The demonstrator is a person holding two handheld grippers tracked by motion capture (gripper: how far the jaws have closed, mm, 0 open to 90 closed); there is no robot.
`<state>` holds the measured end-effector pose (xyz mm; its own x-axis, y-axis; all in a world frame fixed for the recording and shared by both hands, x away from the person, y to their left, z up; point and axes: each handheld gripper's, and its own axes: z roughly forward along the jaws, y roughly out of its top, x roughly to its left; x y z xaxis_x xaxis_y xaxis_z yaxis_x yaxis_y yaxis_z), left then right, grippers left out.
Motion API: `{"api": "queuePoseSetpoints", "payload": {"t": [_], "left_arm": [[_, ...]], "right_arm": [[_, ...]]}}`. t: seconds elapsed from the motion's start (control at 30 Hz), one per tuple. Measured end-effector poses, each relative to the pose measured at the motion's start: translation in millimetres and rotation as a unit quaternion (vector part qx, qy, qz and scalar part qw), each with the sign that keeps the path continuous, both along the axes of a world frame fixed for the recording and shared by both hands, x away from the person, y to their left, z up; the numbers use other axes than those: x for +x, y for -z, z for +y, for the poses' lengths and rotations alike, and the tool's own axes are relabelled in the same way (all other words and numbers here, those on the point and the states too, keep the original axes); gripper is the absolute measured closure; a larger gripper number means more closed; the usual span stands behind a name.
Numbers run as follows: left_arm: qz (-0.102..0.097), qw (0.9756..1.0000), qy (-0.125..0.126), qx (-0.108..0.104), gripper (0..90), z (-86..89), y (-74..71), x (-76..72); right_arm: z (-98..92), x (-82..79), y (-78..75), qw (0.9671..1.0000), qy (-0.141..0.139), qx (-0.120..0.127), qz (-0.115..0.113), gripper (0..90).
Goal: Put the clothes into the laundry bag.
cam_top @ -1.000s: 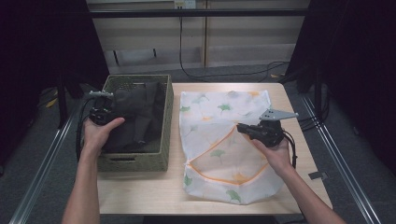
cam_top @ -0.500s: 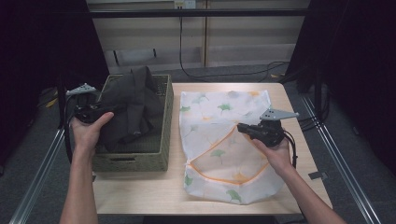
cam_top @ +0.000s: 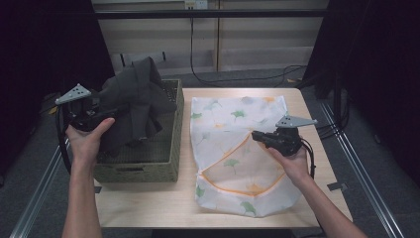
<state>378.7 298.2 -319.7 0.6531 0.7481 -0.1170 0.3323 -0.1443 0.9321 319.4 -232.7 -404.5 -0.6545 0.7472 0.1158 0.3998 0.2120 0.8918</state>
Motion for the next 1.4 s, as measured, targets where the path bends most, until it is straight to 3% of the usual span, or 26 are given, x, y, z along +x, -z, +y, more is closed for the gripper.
{"api": "queuePoseSetpoints", "payload": {"t": [0.37, 0.67, 1.03, 1.23, 1.33, 1.37, 1.4], "left_arm": [[-0.052, 0.9984, 0.011, -0.017, 59.7, 0.2, -24.0, -29.0], [-0.080, 0.9963, 0.019, -0.025, 59.7, -1.8, -39.1, -43.9], [-0.119, 0.9913, 0.046, -0.032, 59.7, -7.4, -57.1, -66.3], [-0.118, 0.9901, 0.063, -0.043, 59.7, -13.7, -64.9, -73.9], [-0.127, 0.9878, 0.078, -0.043, 59.7, -18.2, -67.3, -79.1], [-0.134, 0.9860, 0.085, -0.050, 59.7, -20.8, -67.9, -81.6], [-0.134, 0.9860, 0.085, -0.050, 59.7, -20.8, -67.9, -81.6]], "right_arm": [[-2.8, 1.5, 1.3, 1.0000, 0.002, 0.001, 0.002, 90.0], [-3.0, 2.6, 2.2, 1.0000, 0.002, 0.002, 0.003, 90.0], [-3.2, 3.5, 3.2, 1.0000, 0.001, 0.004, 0.005, 90.0], [-2.4, 3.6, 3.6, 1.0000, 0.000, 0.005, 0.005, 90.0], [-2.6, 4.0, 3.7, 1.0000, 0.000, 0.005, 0.006, 90.0], [-2.9, 4.0, 3.6, 1.0000, 0.000, 0.006, 0.006, 90.0], [-2.9, 4.0, 3.6, 1.0000, 0.000, 0.006, 0.006, 90.0]]}}
